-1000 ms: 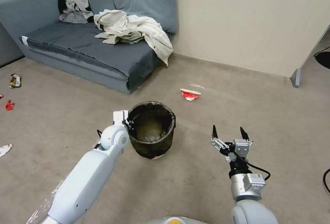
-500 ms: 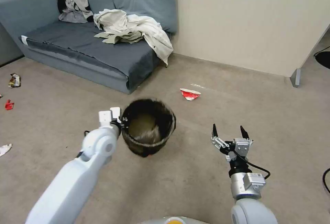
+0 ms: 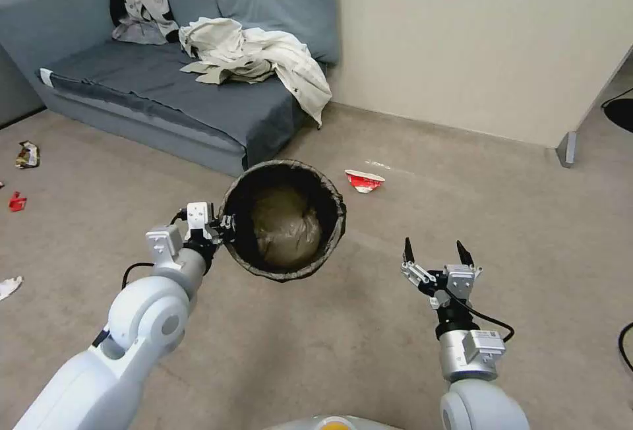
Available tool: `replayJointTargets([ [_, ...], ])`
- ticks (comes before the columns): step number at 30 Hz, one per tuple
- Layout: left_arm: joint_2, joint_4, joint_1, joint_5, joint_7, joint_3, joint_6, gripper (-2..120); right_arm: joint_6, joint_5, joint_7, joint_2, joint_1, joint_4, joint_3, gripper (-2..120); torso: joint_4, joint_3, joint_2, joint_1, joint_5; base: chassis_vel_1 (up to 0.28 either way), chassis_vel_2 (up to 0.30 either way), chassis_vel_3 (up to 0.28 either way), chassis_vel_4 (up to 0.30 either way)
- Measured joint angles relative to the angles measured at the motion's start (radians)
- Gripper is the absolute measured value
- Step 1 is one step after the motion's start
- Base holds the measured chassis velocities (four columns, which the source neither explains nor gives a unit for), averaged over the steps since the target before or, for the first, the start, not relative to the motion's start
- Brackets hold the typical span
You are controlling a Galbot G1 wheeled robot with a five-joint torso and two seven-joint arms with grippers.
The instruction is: Pick up the trash can from the floor.
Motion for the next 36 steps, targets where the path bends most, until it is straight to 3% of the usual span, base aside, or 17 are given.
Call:
replayJointTargets([
  [8,-0.027,-0.071,0.056,0.037,0.005,-0.024,-0.005,0,-0.001,0.001,0.000,0.000,0.006,0.000,-0.002,100,0.0000,0.000,0.000,0.000,0.0000,0.000,0.000,0.000,0.000],
  [36,-0.025,-0.087,0.054,0.061,-0.022,-0.006,0.029,0,-0.002,-0.001,0.001,0.006,0.013,-0.004,0.004,100,0.0000,0.000,0.000,0.000,0.0000,0.000,0.000,0.000,0.000],
])
